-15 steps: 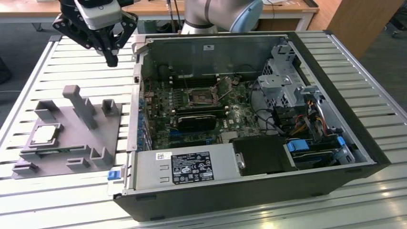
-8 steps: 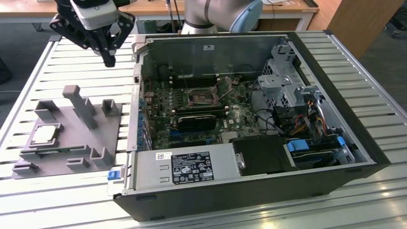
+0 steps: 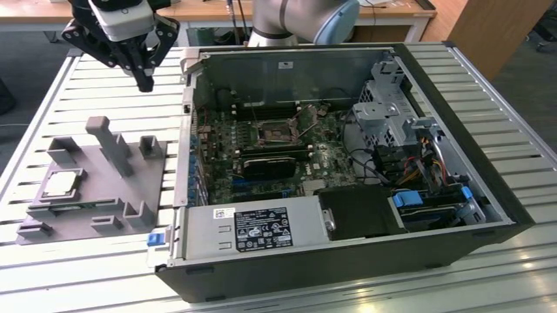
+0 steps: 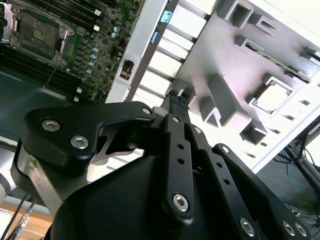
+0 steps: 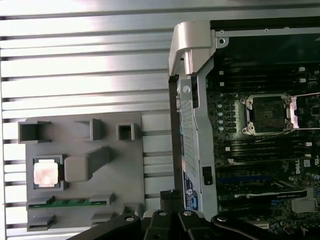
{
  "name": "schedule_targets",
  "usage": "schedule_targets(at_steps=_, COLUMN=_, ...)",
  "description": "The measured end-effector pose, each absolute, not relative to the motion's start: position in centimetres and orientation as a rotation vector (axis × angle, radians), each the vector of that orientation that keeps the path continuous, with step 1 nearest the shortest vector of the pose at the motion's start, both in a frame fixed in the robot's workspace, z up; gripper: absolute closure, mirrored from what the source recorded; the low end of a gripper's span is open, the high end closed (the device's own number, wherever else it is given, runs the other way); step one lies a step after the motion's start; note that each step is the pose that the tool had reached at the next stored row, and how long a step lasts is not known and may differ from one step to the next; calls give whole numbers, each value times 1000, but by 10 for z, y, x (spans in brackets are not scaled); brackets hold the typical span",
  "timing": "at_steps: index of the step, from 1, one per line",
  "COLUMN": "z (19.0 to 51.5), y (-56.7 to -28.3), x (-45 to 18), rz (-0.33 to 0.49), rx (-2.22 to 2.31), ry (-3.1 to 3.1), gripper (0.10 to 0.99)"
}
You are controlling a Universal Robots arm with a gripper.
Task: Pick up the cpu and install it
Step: 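Reach for the cpu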
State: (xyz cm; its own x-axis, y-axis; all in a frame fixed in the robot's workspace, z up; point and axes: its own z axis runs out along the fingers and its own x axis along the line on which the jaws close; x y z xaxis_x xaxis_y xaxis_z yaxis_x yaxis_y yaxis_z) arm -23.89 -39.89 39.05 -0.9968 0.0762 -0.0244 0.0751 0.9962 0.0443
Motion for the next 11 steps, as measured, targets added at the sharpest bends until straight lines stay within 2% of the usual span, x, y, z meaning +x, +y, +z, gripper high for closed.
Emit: schedule_targets(at_steps=11, z=390, y=-399, x=-247, rz=68, rx=118, ry=3112, gripper=980)
